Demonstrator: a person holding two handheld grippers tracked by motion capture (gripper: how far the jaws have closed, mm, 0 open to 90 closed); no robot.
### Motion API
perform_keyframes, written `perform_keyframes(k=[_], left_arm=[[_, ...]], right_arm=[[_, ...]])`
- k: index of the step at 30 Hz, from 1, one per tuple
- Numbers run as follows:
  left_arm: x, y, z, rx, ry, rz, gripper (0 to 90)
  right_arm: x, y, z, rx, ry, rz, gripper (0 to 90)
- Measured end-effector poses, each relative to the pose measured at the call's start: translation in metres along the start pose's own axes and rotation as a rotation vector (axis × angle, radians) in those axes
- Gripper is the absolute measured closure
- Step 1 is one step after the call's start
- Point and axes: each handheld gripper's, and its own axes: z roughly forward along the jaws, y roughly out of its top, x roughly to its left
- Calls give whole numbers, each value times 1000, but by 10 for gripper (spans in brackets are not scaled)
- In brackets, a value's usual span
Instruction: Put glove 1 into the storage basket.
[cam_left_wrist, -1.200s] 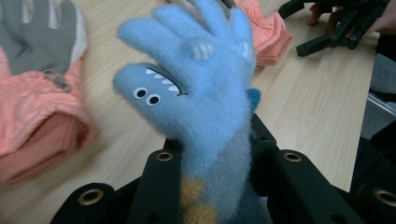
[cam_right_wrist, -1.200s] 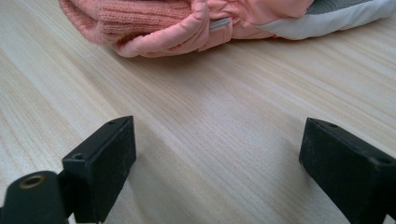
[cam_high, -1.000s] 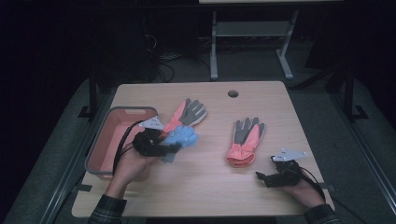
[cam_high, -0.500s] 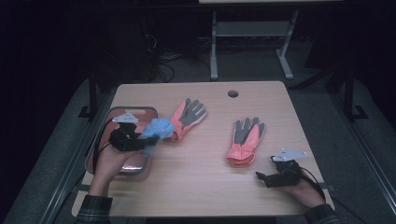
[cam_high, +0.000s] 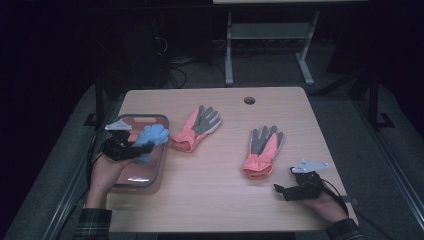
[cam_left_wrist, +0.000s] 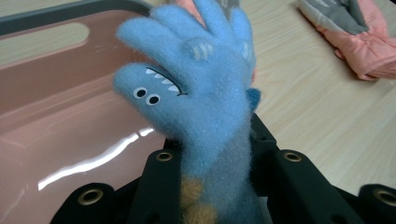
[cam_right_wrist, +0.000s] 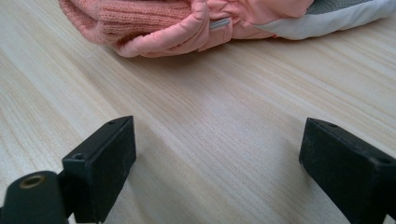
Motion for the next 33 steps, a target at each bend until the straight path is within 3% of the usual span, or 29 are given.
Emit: perform_keyframes(k=[5, 9, 18, 24, 28, 33], left_arm=[[11, -2, 5, 17, 32, -15, 713], [23, -3, 14, 37, 79, -51, 713], [41, -16, 32, 92, 111, -120, 709], [44, -18, 38, 139, 125, -132, 682], [47, -20, 45, 195, 122, -137, 639], [49, -23, 51, 233, 137, -148, 476]], right_arm=[[0, 0, 0, 0, 0, 0, 106], [0, 0, 0, 1, -1, -4, 106], [0, 0, 0, -1, 0, 0, 106], [0, 0, 0, 1, -1, -4, 106], [0, 0, 0, 1, -2, -3, 106], [0, 0, 0, 1, -2, -3, 106]])
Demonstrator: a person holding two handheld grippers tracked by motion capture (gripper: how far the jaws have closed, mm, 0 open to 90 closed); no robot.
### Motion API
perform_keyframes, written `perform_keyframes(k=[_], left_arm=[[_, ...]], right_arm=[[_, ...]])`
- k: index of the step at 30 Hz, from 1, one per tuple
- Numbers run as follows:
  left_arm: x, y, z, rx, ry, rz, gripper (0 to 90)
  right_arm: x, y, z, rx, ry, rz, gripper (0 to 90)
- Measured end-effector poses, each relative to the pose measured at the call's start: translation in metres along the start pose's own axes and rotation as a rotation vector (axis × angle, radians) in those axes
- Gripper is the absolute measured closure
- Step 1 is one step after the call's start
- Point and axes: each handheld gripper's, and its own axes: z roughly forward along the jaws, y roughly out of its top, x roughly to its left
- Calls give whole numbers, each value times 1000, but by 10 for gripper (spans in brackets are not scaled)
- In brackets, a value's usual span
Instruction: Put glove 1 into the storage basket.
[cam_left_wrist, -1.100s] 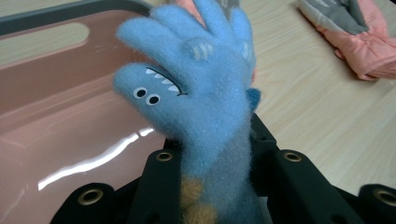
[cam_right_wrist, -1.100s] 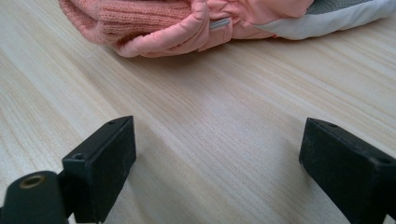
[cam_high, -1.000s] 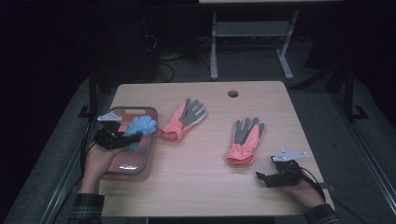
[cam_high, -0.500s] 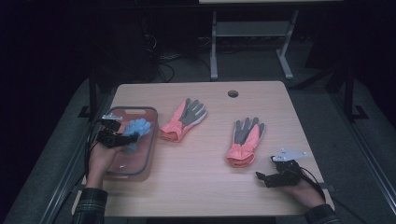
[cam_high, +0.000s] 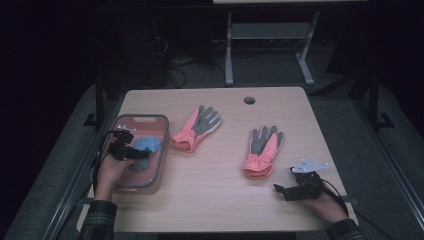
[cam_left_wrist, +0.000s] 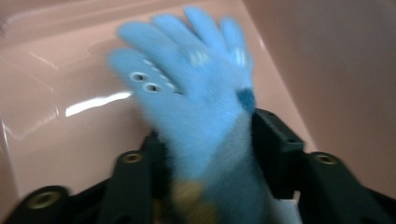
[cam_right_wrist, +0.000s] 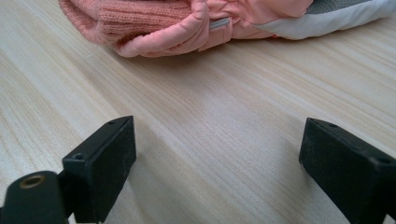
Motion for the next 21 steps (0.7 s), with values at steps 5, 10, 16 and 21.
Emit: perform_keyframes(k=[5, 10, 16, 21], left_arm=[[3, -1, 0, -17, 23, -19, 334], [3, 0, -10, -79, 37, -35, 240], [-1, 1, -27, -135, 17, -2, 216], [-14, 5, -39, -178, -29, 15, 213]], right_arm=[[0, 0, 0, 0, 0, 0, 106], [0, 0, 0, 0, 0, 0, 106], [0, 0, 0, 0, 0, 0, 106], [0, 0, 0, 0, 0, 0, 106]])
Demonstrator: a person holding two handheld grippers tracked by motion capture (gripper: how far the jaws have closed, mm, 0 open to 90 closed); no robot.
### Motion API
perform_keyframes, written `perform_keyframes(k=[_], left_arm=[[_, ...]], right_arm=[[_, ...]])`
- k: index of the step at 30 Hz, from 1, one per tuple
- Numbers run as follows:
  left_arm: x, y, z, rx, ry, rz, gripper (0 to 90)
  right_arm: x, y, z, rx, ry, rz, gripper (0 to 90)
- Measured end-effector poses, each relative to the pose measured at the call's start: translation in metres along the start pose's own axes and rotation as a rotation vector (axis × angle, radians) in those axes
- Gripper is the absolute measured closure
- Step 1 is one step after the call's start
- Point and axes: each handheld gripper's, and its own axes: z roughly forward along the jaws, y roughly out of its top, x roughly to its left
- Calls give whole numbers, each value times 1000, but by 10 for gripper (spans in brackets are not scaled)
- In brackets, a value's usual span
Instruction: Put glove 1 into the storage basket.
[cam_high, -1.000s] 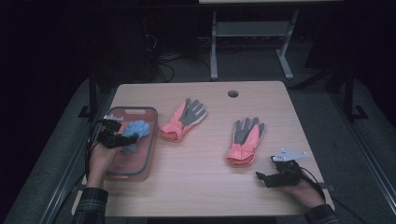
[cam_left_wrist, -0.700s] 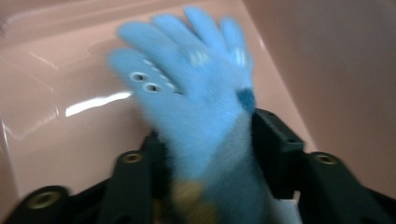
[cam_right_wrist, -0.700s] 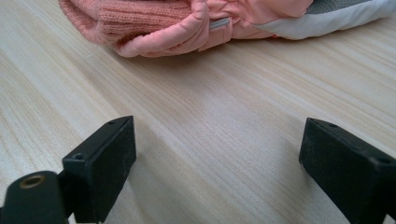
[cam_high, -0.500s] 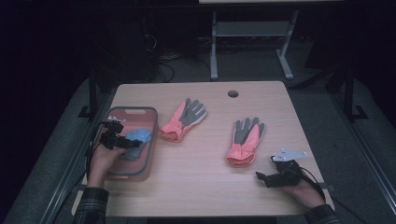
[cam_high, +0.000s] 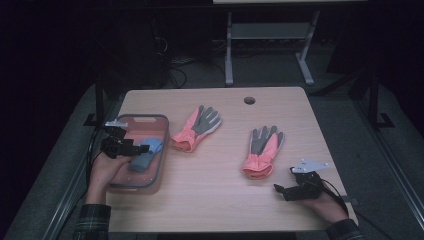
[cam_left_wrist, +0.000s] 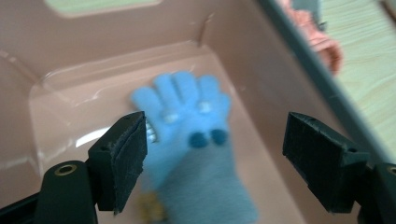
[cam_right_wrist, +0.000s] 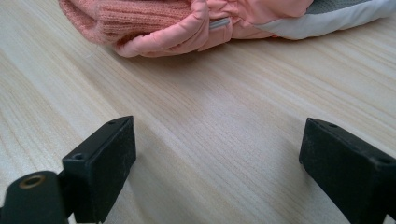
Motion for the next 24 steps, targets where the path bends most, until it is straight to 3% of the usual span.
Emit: perform_keyframes(k=[9, 12, 13, 17, 18, 20, 24], left_arm=[[-31, 11, -2, -18, -74, 55, 202], [-50, 15, -1, -38, -116, 72, 202], [-50, 15, -1, -38, -116, 72, 202], [-79, 21, 2, -64, -177, 110, 204], [-79, 21, 2, -64, -177, 110, 204], [-97, 23, 6, -76, -206, 128, 204], [-112, 23, 11, -78, -216, 145, 205]], right_arm=[[0, 0, 0, 0, 0, 0, 105], [0, 0, 0, 1, 0, 0, 103], [0, 0, 0, 1, 0, 0, 103], [0, 0, 0, 1, -2, 5, 97], [0, 0, 0, 1, -2, 5, 97], [0, 0, 0, 1, -2, 5, 96], [0, 0, 0, 1, -2, 5, 95]])
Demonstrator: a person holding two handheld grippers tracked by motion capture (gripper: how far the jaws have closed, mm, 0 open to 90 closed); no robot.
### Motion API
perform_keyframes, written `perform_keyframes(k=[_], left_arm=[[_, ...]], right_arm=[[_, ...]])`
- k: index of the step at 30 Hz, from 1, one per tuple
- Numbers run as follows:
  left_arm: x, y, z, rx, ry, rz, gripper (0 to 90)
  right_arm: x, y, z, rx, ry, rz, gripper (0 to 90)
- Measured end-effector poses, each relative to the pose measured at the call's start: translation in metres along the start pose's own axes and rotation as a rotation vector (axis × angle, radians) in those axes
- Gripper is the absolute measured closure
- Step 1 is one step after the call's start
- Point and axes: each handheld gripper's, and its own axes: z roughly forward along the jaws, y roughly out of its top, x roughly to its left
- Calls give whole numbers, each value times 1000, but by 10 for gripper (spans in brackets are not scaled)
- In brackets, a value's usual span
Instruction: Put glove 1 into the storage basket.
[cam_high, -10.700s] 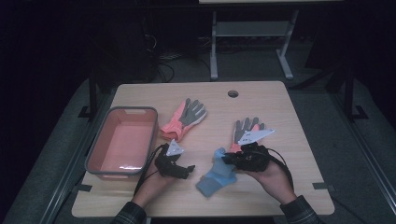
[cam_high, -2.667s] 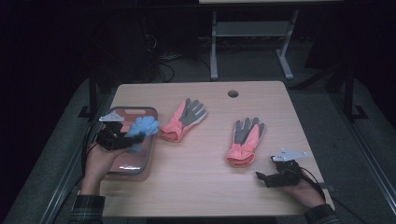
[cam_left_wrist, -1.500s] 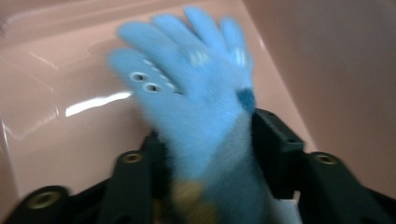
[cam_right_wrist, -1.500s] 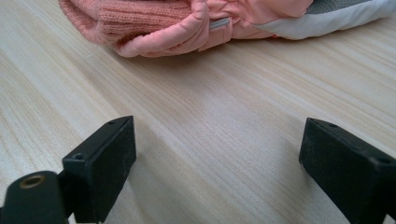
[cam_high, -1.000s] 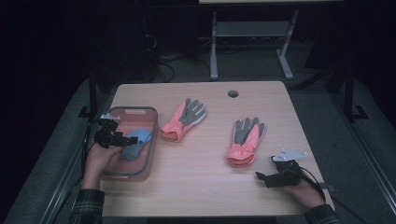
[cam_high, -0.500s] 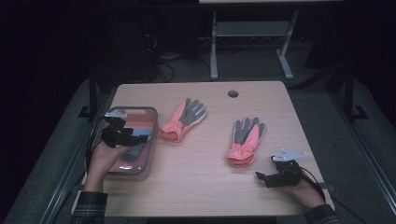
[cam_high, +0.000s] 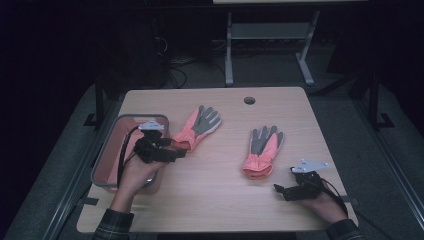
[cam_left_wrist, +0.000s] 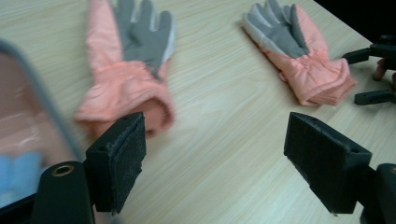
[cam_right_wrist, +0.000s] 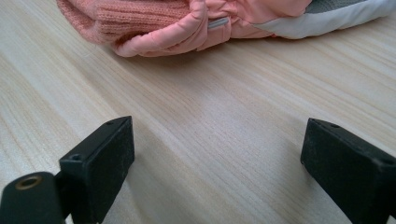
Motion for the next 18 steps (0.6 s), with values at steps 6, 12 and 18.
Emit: perform_keyframes(k=[6, 12, 18], left_arm=[[-23, -3, 21, 26, -36, 35, 205], [-36, -11, 40, 73, -51, 88, 205], [-48, -24, 58, 116, -51, 136, 208]], right_arm=[[-1, 1, -1, 17, 5, -10, 96], [-1, 5, -3, 72, 17, -17, 102], [-6, 15, -13, 72, 11, -18, 183]])
